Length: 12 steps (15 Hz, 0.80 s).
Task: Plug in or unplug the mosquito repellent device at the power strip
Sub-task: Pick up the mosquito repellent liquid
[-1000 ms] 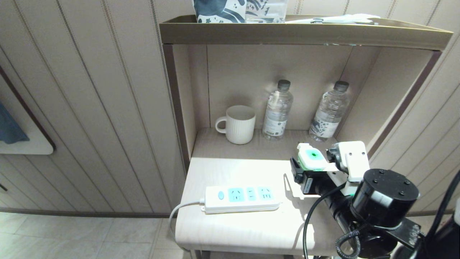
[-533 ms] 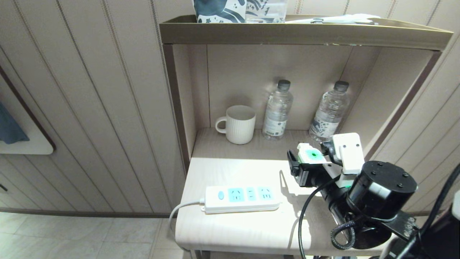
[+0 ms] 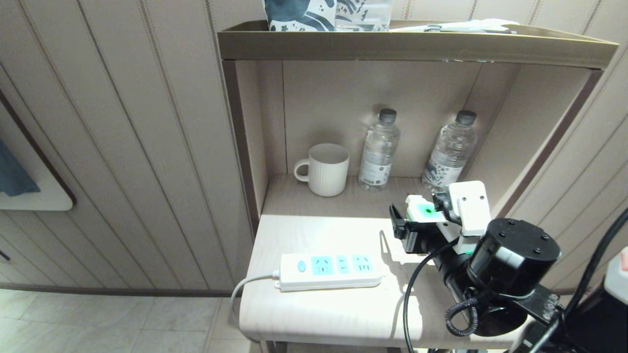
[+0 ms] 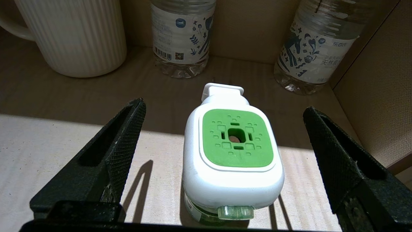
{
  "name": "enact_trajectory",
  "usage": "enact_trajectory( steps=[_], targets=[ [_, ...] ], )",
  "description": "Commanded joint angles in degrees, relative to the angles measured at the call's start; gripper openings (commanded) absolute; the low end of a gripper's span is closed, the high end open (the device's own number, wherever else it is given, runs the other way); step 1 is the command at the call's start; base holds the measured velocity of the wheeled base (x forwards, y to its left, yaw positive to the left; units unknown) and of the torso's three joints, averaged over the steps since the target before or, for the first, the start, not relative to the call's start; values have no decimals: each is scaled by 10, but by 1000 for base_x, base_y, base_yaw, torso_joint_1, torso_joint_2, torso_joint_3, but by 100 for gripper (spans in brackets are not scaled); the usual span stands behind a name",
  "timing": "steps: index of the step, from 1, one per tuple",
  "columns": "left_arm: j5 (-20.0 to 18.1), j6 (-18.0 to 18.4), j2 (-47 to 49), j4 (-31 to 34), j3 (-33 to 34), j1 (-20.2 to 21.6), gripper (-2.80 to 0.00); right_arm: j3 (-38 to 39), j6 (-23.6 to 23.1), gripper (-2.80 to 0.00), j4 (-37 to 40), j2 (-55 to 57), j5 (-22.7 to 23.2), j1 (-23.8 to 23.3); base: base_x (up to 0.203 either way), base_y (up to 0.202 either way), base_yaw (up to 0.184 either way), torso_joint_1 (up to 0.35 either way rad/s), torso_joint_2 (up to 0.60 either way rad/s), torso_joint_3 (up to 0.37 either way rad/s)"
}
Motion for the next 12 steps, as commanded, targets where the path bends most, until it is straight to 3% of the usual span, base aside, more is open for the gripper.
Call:
enact_trajectory(
  steps=[1,6,7,12],
  targets=[
    [0,0,0,-1,0,0,-280,-1,-1,0,-5,3,-2,-2,0,0,0,0,0,0],
    [0,0,0,-1,0,0,-280,-4,-1,0,-2,6,-2,-9,0,0,0,0,0,0],
    [0,0,0,-1,0,0,-280,-7,-2,-280,-2,10,-2,-15,0,0,0,0,0,0],
    [0,0,0,-1,0,0,-280,-9,-1,-280,-6,20,-2,-23,0,0,0,0,0,0]
  ],
)
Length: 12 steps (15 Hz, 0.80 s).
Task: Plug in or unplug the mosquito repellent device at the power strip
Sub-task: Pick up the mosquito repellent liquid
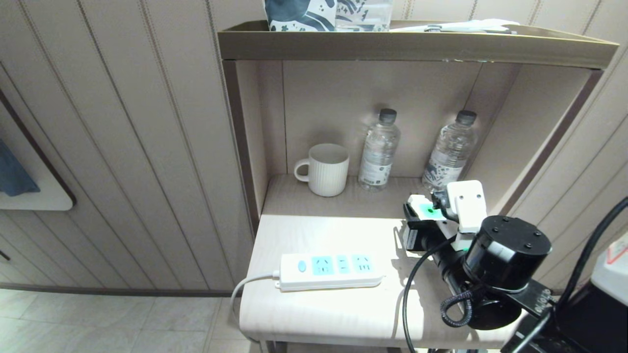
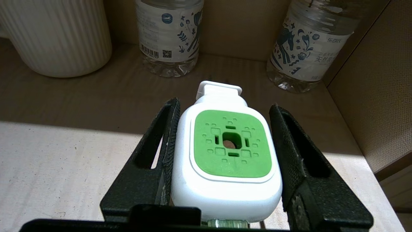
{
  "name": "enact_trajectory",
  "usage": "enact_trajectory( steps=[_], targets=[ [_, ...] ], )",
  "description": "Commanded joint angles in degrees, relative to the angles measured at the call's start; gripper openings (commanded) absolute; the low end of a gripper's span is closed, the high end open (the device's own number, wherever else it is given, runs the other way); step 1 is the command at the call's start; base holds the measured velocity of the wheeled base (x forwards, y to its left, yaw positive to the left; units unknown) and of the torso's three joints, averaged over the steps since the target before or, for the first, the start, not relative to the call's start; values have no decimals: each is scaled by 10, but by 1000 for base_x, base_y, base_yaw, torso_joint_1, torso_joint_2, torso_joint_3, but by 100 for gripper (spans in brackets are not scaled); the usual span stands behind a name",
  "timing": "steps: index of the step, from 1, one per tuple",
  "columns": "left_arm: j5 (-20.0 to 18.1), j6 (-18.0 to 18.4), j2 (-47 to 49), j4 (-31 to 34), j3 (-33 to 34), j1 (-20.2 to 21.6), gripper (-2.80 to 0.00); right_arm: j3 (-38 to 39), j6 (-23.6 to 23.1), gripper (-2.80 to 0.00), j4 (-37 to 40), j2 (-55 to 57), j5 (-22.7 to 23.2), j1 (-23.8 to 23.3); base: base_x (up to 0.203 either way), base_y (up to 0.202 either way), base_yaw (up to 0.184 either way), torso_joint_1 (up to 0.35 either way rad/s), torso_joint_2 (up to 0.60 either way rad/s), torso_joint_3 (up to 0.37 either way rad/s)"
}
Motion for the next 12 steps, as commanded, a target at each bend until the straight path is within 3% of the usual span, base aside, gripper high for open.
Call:
enact_trajectory(
  steps=[1,12],
  targets=[
    [0,0,0,0,0,0,-280,0,0,-280,-7,9,-2,-4,0,0,0,0,0,0],
    [0,0,0,0,0,0,-280,-4,0,-280,-11,17,-2,-9,0,0,0,0,0,0]
  ],
)
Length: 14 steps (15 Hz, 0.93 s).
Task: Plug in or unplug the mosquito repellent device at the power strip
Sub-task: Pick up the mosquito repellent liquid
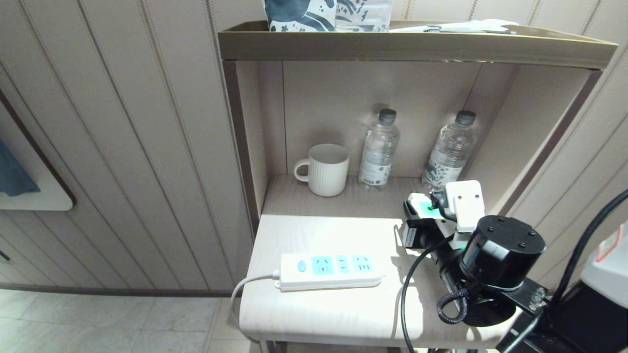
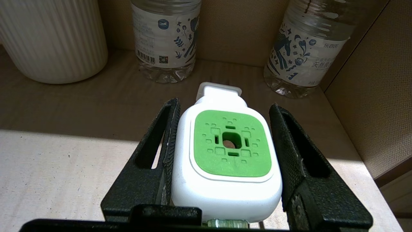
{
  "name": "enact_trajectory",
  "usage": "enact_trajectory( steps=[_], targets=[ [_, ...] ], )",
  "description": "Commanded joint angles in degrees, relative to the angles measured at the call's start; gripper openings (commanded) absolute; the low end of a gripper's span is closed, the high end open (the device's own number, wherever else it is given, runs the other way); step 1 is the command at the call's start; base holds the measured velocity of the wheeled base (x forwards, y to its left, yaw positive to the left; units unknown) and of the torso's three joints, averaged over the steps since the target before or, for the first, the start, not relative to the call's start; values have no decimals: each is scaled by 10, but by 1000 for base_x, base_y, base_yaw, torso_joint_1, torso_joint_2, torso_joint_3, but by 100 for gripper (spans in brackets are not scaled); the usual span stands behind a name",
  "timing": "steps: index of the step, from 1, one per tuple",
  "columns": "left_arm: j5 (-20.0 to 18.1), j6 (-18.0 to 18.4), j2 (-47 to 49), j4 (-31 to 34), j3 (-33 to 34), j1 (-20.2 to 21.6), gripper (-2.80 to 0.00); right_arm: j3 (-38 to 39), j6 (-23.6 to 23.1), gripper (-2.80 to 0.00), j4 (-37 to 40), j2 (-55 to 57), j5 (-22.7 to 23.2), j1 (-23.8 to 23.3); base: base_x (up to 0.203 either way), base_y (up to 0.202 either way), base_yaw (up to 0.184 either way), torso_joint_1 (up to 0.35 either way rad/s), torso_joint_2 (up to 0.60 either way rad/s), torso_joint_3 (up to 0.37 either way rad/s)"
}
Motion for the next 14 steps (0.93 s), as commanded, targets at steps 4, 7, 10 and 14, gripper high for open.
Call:
enact_trajectory(
  steps=[4,7,10,14],
  targets=[
    [0,0,0,0,0,0,-280,1,-1,-280,-5,3,-3,0,0,0,0,0,0,0],
    [0,0,0,0,0,0,-280,0,-13,-280,-3,-9,-3,4,0,0,0,0,0,0],
    [0,0,0,0,0,0,-280,-9,-35,-280,27,-63,-11,6,0,0,0,0,0,0],
    [0,0,0,0,0,0,-280,-55,-50,-280,243,-169,-53,7,0,0,0,0,0,0]
  ],
)
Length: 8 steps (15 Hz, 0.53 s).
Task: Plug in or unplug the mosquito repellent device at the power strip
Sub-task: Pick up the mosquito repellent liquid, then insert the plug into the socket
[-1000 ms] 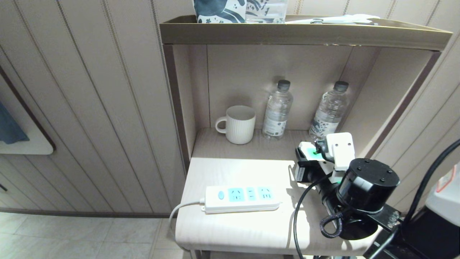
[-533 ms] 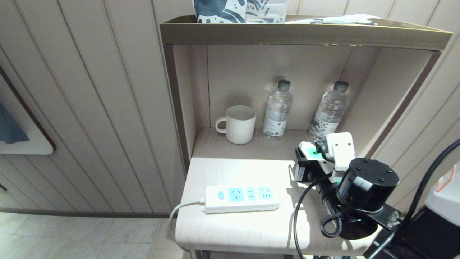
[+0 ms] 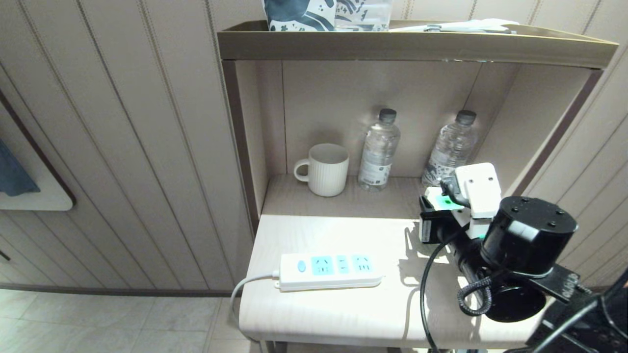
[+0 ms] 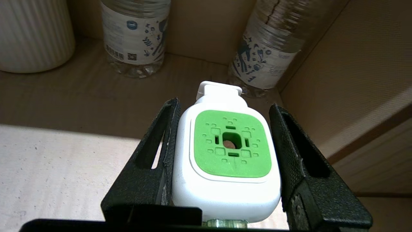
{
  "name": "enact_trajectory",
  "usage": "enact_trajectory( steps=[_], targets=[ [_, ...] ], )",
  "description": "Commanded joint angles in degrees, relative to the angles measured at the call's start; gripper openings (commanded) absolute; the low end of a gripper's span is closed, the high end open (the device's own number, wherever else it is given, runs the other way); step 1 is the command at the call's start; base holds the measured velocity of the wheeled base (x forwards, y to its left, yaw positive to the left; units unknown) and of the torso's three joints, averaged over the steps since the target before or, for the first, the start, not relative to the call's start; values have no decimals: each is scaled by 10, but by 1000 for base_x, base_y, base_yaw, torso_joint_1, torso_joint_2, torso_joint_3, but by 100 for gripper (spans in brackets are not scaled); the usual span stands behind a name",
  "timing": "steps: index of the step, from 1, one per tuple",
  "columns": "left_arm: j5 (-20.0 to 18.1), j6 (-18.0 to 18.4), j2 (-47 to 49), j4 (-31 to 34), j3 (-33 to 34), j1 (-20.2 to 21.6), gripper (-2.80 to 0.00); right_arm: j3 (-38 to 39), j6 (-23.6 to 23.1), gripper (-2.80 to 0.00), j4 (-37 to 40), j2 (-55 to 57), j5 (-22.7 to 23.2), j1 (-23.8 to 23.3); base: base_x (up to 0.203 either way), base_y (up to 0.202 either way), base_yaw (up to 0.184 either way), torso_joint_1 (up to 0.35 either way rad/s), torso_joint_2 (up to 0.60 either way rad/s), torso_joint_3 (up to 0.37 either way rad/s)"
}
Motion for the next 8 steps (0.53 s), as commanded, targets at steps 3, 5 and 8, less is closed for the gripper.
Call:
enact_trajectory(
  steps=[3,5,8],
  targets=[
    [0,0,0,-1,0,0,-280,-93,-1,-280,231,-107,-16,15,0,0,0,0,0,0],
    [0,0,0,-1,0,0,-280,-153,16,-280,341,-127,-16,25,0,0,0,0,0,0],
    [0,0,0,0,0,0,-280,-280,82,-280,582,-146,-5,52,0,0,0,0,0,0]
  ],
)
